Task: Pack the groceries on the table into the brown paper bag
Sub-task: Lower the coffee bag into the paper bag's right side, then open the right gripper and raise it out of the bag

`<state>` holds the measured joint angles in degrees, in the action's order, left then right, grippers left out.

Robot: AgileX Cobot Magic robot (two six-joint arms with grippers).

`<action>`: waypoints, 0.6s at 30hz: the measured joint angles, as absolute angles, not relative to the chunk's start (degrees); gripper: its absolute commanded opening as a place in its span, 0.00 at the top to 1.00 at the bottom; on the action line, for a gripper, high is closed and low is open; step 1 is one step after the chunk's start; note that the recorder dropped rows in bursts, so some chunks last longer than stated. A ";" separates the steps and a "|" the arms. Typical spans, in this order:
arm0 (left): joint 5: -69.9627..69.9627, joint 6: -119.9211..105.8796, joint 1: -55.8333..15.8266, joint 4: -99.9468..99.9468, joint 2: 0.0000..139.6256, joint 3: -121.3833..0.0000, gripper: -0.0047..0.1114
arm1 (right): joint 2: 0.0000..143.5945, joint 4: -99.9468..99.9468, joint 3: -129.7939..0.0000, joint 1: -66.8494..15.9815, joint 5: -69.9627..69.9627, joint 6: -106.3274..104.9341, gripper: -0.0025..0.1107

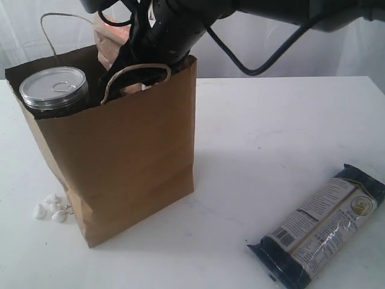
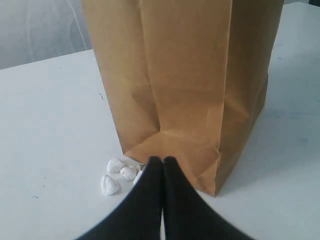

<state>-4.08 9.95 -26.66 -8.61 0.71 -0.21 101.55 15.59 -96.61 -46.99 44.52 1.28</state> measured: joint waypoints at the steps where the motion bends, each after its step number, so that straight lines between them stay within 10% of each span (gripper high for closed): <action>1: -4.08 9.95 -26.66 -8.61 0.71 -0.21 0.96 | 101.55 15.46 -96.61 -46.99 44.61 1.28 0.66; 6: -4.08 9.95 -26.66 -8.61 0.71 -0.21 0.96 | 100.21 15.08 -96.61 -46.99 46.52 0.68 0.30; 18: -4.08 9.95 -26.66 -8.61 0.71 -0.21 0.96 | 98.58 15.18 -96.61 -46.99 47.77 1.27 0.32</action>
<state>-4.08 9.95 -26.66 -8.61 0.71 -0.21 98.58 15.18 -96.61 -46.99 47.77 1.27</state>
